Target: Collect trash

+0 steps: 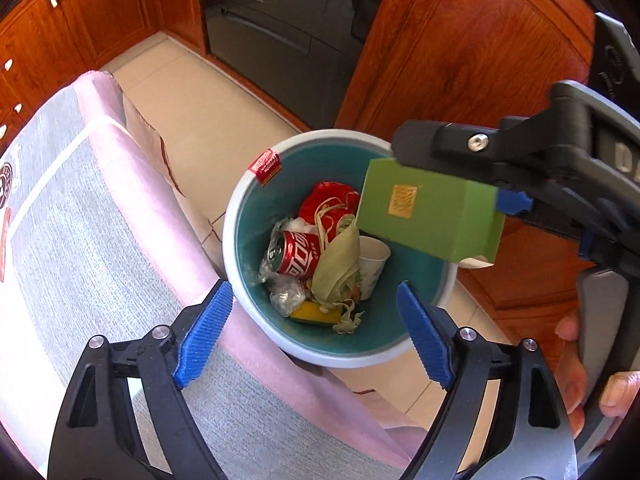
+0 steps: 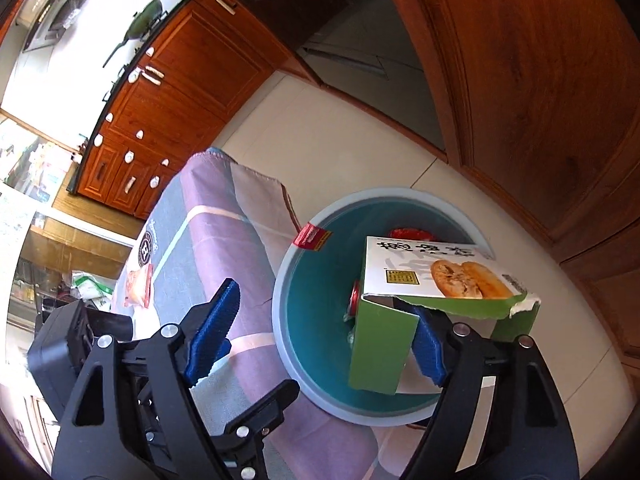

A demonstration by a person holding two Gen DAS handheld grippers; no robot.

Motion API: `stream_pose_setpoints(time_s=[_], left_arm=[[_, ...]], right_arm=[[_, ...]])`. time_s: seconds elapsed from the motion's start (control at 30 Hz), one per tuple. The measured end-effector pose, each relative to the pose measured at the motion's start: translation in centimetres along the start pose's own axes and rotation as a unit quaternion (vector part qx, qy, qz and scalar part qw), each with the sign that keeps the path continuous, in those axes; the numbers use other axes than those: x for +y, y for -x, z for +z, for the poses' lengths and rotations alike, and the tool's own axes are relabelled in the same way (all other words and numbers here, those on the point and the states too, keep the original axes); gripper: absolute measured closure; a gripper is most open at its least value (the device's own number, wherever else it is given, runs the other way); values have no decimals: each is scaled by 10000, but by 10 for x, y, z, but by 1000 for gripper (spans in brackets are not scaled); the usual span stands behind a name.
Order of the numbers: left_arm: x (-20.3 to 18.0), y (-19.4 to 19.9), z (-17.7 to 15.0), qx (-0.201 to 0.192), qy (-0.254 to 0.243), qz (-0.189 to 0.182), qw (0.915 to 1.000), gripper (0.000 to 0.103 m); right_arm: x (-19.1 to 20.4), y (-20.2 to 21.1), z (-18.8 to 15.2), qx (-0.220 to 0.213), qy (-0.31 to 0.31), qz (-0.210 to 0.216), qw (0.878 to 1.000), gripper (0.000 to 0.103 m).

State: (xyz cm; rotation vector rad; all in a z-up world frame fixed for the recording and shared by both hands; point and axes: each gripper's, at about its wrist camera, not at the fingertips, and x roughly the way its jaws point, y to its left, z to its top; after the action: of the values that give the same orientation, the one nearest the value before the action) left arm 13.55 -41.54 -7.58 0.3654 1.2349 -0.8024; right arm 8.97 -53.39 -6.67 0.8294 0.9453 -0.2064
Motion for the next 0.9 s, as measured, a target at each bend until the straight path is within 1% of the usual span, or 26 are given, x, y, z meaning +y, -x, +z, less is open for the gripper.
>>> stream_pose_setpoints(time_s=[0.1,0.3,0.5,0.6,0.63,0.77,0.9], left_arm=[[-1,3,-4,-16,3,-50,10000,16],[4,6,-11,-13,37,-201,9998,16],[15,9,-19,9,140,-304,9994,16],[18,14,-22,6,176,-329,9993,12],[19,17,-24,-19,178,-325,9993,11],[21,29,-29,-115,207,-270,9994,5],[26,49,-38,-350,313,-173,9987,4]], right_arm=[[0,-6,-2,218,-121,-159,9996,25],[-9,-16,-12,573,-410,-360,9969,24],[-14,-13,-21,548,-484,-613,9954,24],[-13,-9,-23,507,-491,-671,9952,24],[-11,-7,-25,498,-484,-694,9952,24],[-4,-1,-30,451,-430,-772,9951,19],[3,10,-40,393,-356,-812,9953,16]])
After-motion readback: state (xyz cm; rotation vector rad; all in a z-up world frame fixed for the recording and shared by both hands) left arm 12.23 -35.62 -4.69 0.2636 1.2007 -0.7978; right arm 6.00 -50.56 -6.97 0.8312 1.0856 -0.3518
